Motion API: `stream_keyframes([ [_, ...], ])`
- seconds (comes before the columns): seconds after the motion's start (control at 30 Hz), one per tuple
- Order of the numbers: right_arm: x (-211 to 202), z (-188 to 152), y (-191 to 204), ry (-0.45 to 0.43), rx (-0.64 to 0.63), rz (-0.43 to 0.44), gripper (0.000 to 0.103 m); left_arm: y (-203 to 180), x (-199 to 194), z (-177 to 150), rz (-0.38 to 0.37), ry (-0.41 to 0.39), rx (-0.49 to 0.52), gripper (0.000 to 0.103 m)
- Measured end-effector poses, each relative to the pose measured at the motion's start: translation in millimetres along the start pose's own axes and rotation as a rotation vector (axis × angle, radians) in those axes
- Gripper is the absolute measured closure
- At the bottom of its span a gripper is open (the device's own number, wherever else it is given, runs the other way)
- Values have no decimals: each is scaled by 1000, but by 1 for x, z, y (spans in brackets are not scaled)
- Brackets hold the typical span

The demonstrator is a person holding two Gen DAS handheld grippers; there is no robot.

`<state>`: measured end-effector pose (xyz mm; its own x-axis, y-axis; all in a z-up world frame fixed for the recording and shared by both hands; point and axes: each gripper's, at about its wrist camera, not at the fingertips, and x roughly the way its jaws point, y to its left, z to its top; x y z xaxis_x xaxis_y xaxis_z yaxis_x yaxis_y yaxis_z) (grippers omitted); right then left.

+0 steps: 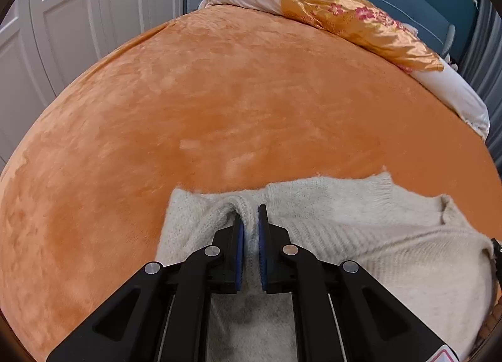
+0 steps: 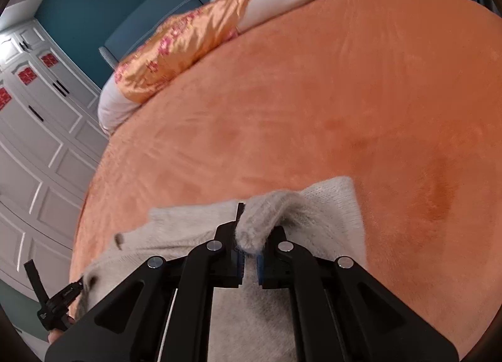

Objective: Fold small clothes
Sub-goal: 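Grasp the hem with both tools and fold it up toward the collar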

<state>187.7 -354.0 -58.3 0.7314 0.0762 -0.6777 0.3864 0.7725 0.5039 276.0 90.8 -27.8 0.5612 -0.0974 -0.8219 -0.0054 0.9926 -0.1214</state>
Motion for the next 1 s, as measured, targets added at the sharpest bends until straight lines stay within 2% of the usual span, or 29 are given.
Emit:
stream_keyframes([
  [0.27, 29, 0, -4, 29, -34, -36, 99, -5, 19, 0, 34, -14, 35, 94],
  [0.7, 36, -4, -3, -1, -80, -54, 100, -22, 27, -8, 147, -63, 116, 94],
  [1.0, 35, -8, 0, -32, -98, -60, 100, -22, 32, -10, 153, -97, 112, 94],
])
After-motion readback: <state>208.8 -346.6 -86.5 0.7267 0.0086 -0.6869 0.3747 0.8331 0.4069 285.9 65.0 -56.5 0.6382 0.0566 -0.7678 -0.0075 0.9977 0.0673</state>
